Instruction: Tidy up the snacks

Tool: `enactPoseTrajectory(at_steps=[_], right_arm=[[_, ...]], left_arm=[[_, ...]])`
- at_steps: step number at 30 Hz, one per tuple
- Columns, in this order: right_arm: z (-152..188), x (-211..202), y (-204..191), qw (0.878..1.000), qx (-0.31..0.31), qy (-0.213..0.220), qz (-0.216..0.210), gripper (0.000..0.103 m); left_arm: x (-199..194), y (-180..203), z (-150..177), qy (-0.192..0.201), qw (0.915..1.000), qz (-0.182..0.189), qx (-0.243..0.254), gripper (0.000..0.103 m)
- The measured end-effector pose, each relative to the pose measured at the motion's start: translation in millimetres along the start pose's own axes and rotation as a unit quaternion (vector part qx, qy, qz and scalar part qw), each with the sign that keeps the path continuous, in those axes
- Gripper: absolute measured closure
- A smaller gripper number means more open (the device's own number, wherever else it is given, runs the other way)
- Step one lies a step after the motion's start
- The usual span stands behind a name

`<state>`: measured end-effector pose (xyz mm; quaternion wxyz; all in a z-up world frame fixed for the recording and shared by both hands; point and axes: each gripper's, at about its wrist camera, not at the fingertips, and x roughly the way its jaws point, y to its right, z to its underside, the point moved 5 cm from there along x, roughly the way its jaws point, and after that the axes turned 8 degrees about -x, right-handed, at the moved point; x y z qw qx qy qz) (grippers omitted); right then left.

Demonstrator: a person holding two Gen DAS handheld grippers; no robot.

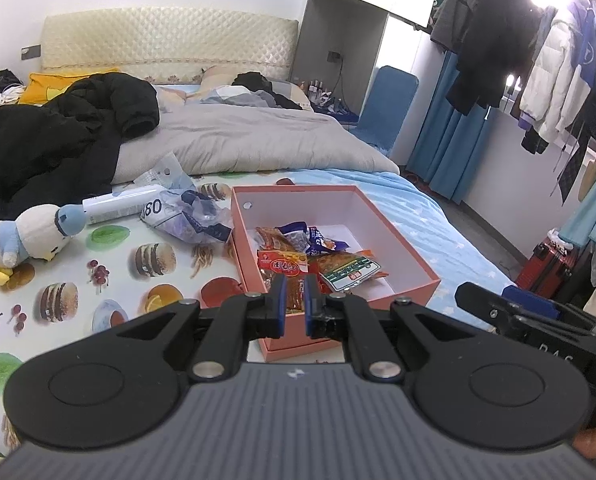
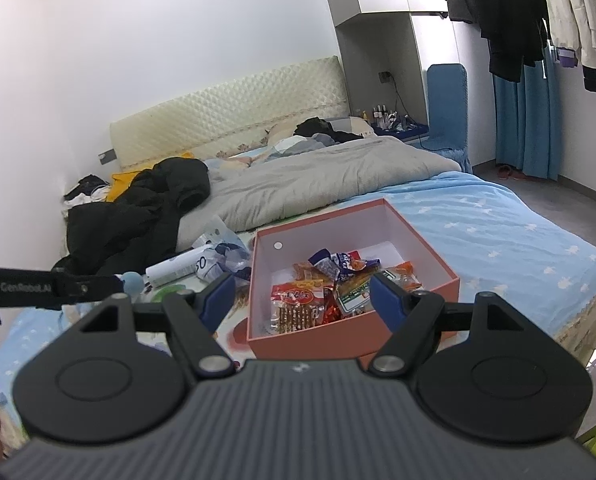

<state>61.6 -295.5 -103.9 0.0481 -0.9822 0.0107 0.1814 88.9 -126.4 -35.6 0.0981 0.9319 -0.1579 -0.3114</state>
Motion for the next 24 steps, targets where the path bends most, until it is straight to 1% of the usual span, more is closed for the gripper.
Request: enactPoseTrajectory(at_steps=[7, 10, 13, 17, 19, 24], right_arm=[[3.5, 5.7, 4.3, 1.000, -0.009, -0.006, 0.000, 0.027], [4.6, 7.3, 4.7, 1.000, -0.011, -0.007, -0.002, 0.027], [6.8, 7.9, 3.7, 1.000, -0.014, -0.004, -0.002, 0.027], [8.7, 6.9, 0.5, 1.000, -0.015, 0.005, -0.001, 0.027], [9.6, 7.3, -2.2, 1.000, -0.017, 0.002, 0.001, 0.027], [7.7, 4.1, -7.7, 1.000, -0.022, 0.008, -0.003, 0.027]], left_arm=[[1.9, -0.5, 2.4, 0.003, 1.0000, -0.009, -0.001, 0.095], [2.7, -2.9, 3.0, 0.006, 0.9999, -0.007, -0.013, 0.095], [3.5, -5.1, 6.2, 0.014, 0.9998, -0.012, -0.007, 0.095], [6.2, -10.3, 15.4, 0.010, 0.9999, -0.011, -0.003, 0.095], [7.2, -12.8, 18.7, 0.006, 1.0000, -0.006, -0.003, 0.095], [9.2, -19.2, 23.1, 0.002, 1.0000, -0.008, -0.005, 0.095]])
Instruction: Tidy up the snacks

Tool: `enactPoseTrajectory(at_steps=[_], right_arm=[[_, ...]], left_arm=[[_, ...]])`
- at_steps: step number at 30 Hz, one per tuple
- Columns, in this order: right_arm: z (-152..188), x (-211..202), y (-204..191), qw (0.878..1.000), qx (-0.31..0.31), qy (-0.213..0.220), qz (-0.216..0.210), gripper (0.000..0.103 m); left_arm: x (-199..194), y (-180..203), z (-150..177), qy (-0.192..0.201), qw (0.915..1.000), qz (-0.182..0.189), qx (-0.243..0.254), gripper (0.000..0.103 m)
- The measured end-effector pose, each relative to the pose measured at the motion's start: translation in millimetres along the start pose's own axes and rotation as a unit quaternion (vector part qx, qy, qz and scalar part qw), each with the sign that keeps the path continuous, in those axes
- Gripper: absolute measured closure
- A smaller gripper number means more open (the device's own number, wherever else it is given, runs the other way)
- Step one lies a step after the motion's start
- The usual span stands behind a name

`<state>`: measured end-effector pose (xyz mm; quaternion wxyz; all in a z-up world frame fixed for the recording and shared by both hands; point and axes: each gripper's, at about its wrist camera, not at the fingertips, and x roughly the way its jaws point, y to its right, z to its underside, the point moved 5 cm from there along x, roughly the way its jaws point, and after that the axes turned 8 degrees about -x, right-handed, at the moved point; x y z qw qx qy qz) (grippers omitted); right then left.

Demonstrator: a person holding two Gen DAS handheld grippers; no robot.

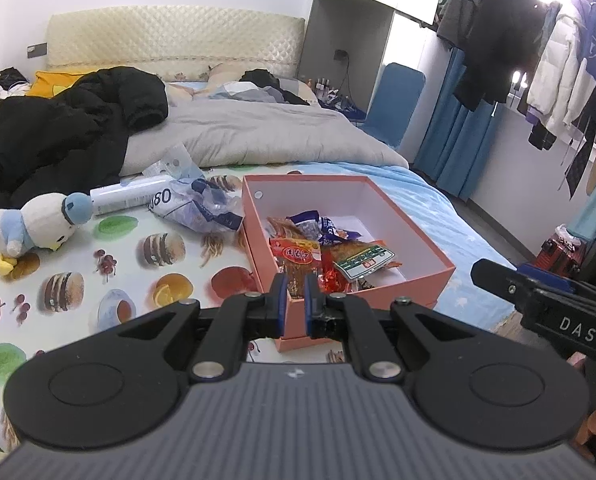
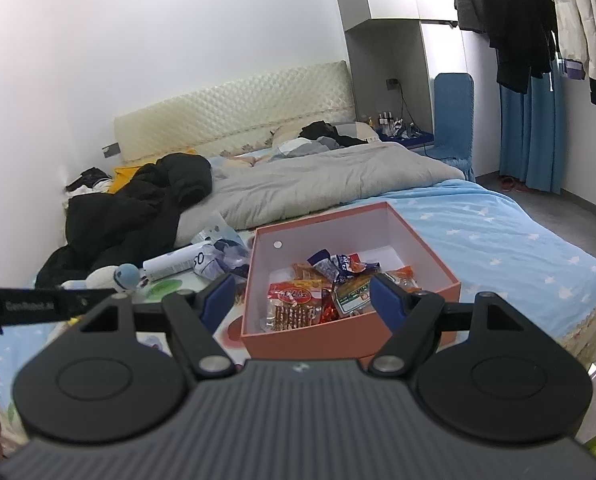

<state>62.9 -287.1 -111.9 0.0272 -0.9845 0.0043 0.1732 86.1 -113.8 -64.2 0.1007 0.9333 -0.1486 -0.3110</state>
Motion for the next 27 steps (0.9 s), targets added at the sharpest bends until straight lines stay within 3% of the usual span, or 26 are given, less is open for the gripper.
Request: enactPoseTrajectory(at_steps=[5, 6, 7, 8, 9, 10, 15, 27], right_arm=[[0.5, -0.3, -1.9, 1.000, -0.005, -0.002, -0.002, 0.027], [0.6, 0.8, -2.1, 1.000, -0.007, -0.003, -0.005, 0.027], [0.7, 1.7, -2.3, 1.000, -0.009, -0.003, -0.005, 0.020], [1.0, 1.9, -1.1, 1.000, -0.009, -0.004, -0.002, 0.015], [0.4, 2.1, 0.3, 1.000, -0.008, -0.001, 0.001, 0.007], [-0.6, 2.2, 2.4, 1.000, -0.005, 0.001, 0.007, 0.000], [-2.2, 0.9, 12.8, 0.999, 0.008, 0.008, 0.031, 0.000], [1.3, 6.4, 5.8, 1.000, -0.008, -0.006, 0.015, 0.000]], left_arm=[[-0.8, -0.8, 1.4, -0.005, 1.0000, 0.001, 0.004, 0.094], [-0.5, -1.1, 1.4, -0.007, 1.0000, 0.000, 0.004, 0.088], [-0.5, -1.0, 1.4, -0.008, 1.0000, 0.001, 0.002, 0.066], [0.6, -2.0, 0.2, -0.008, 1.0000, 0.001, -0.001, 0.054], [1.2, -2.8, -0.7, -0.007, 1.0000, -0.001, -0.003, 0.025], [1.0, -2.9, -2.1, -0.002, 1.0000, -0.004, -0.005, 0.011], [2.5, -6.2, -8.8, 0.005, 0.9998, -0.014, -0.012, 0.004], [10.4, -3.2, -12.2, -0.004, 0.9992, -0.036, 0.015, 0.003]])
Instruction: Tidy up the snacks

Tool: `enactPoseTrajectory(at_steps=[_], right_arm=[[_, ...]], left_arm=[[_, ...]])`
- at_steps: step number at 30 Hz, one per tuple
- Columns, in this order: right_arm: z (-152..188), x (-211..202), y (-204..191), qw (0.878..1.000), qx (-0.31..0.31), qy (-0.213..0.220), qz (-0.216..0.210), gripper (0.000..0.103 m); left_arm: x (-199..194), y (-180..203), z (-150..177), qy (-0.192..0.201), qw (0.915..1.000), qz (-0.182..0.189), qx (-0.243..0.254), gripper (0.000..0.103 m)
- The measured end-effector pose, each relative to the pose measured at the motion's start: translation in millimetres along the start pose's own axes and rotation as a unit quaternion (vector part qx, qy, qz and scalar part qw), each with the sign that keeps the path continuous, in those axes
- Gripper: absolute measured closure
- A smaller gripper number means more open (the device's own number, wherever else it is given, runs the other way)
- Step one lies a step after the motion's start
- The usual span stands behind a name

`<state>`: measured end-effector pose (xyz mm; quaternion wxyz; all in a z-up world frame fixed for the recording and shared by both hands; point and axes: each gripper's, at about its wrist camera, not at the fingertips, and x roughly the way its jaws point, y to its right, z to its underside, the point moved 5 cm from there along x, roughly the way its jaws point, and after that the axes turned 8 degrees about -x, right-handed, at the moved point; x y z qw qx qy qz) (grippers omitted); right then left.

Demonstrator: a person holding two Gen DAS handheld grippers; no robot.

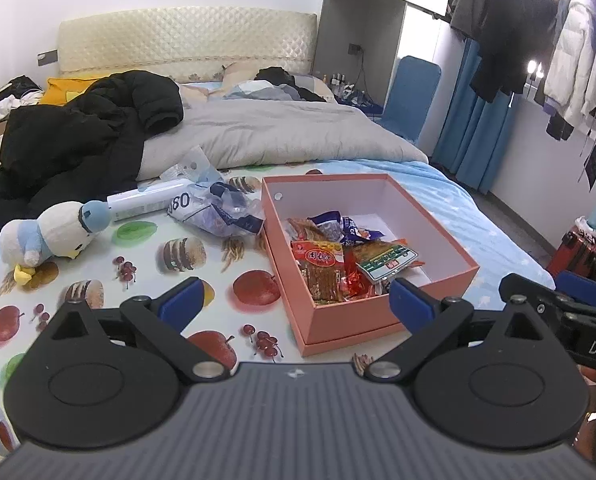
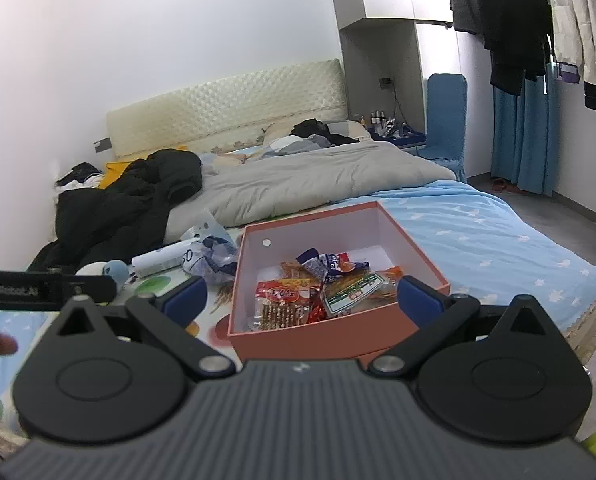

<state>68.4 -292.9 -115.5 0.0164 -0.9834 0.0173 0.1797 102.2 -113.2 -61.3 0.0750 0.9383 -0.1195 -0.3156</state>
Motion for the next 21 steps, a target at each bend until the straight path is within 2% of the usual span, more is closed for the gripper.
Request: enactPoseTrajectory(at_steps=[4, 10, 21], right_arm=[[0.0, 0.0, -0.9, 1.000, 0.000, -0.002, -0.003, 0.000], [-1.1, 0.0, -0.3, 1.000, -0.001, -0.001, -0.003, 0.000], [-2.9, -0.3, -0.4, 1.000, 0.000, -0.003, -0.004, 0.000]], left_arm=[[0.4, 1.4, -1.1, -0.003, 1.0000, 0.003, -0.005, 0.003], [0.1, 6.6, -0.6, -0.003, 0.9999, 0.002, 0.015, 0.002], [-2.9, 2.1, 0.0, -0.001, 0.9999, 0.012, 0.003, 0.000]])
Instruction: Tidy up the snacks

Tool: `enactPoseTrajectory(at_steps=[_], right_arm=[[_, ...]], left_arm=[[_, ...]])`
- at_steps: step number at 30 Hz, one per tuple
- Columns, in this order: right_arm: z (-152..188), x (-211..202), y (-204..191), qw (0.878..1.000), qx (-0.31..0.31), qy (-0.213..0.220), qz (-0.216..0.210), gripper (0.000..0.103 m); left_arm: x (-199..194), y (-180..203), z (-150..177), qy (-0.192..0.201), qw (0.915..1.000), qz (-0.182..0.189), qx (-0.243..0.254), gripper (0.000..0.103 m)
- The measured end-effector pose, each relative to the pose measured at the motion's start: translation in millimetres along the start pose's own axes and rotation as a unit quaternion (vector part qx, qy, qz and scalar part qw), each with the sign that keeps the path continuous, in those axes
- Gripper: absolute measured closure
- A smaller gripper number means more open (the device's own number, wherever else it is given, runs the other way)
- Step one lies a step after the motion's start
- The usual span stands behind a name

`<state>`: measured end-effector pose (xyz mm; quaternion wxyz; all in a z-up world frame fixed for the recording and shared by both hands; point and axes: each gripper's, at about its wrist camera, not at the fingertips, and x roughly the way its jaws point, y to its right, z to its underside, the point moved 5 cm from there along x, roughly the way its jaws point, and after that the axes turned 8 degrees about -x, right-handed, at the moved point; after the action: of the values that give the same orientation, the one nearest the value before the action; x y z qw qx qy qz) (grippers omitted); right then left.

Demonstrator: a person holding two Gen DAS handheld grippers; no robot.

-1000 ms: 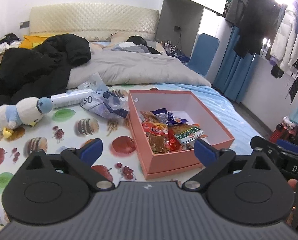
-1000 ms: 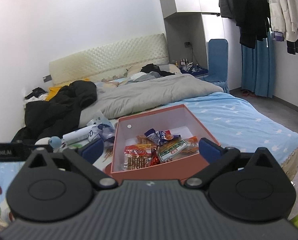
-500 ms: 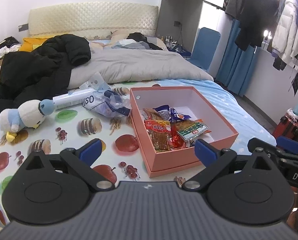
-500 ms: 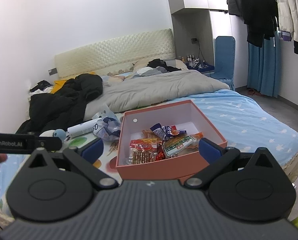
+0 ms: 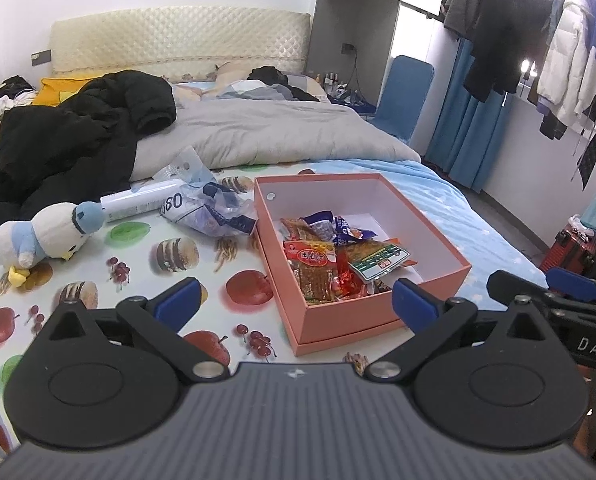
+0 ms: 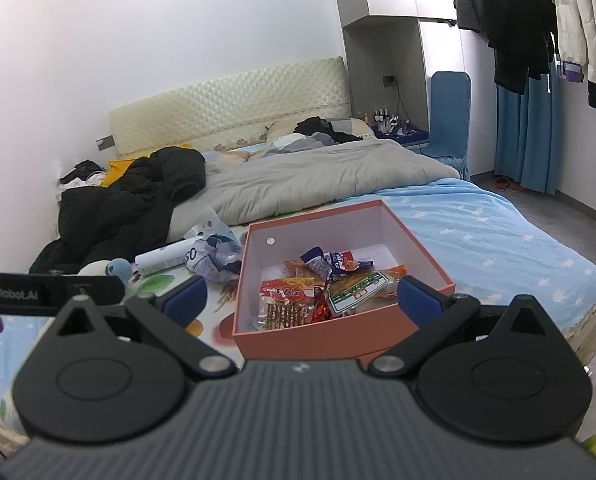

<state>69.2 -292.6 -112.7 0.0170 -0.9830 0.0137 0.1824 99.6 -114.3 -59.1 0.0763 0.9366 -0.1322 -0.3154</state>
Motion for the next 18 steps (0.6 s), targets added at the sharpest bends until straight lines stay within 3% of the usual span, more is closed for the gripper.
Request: enactPoseTrajectory(at_steps=[18], right_arm=[[0.7, 2.0, 1.7, 1.000, -0.001, 0.002, 0.000, 0.000]], left_arm=[[-3.5, -0.7, 3.7, 0.004, 1.0000, 0.001, 0.000, 0.000]])
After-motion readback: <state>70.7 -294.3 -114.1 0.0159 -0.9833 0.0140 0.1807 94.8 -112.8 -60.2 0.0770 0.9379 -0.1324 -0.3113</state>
